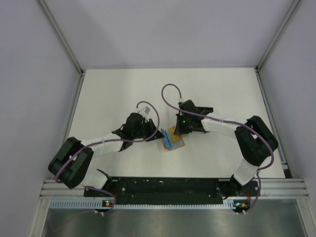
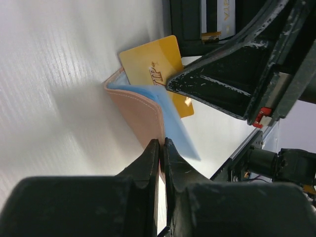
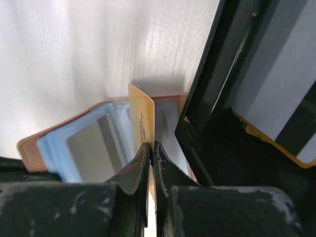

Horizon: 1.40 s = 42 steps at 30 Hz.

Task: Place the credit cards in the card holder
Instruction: Insert the credit card into the card holder.

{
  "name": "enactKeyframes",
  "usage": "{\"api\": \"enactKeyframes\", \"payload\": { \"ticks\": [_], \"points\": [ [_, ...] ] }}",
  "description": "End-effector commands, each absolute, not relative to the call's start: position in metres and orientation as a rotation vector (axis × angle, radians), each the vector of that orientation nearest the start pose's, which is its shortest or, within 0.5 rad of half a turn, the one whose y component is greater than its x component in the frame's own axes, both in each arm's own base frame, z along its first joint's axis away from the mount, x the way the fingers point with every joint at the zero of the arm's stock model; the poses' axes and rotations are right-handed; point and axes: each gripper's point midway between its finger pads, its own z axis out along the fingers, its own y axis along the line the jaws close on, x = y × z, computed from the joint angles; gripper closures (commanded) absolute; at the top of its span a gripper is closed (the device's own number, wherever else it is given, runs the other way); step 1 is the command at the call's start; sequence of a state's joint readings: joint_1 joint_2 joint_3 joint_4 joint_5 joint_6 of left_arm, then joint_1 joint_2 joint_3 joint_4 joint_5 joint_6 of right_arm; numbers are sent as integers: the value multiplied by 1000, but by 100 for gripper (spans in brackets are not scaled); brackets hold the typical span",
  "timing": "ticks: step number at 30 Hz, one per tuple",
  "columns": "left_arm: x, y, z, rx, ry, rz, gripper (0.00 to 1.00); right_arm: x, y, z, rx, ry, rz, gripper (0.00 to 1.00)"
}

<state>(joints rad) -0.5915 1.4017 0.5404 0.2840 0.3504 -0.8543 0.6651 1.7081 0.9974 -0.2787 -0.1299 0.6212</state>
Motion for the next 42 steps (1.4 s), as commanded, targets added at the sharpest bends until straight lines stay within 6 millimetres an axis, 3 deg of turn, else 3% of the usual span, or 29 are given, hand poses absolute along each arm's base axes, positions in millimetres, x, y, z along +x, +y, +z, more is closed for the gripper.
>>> {"api": "enactKeyframes", "payload": {
  "ticks": [1, 6, 9, 14, 19, 23, 27, 42],
  "points": [
    [255, -265, 65, -84, 2427, -1003, 100, 275, 263, 60, -134, 2637, 542, 100],
    [259, -266, 70, -58, 2435, -944, 100, 291, 253, 113, -84, 2464, 529, 100],
    [260, -267, 70, -53, 2437, -938, 100, 294, 247, 134, -67, 2400, 523, 100],
    [259, -256, 58, -44, 2472, -848, 100, 289, 239, 137, -33, 2381, 510, 100],
    [256, -249, 51, -12, 2494, -795, 100, 279, 256, 138, -37, 2361, 666, 100],
    [256, -246, 45, -21, 2507, -773, 90, 265, 284, 116, -109, 2456, 823, 100],
    [253, -247, 43, -24, 2520, -784, 78, 258, 289, 96, -83, 2469, 887, 100],
    [246, -243, 38, -60, 2541, -787, 72, 240, 298, 41, -57, 2585, 975, 100]
  ]
}}
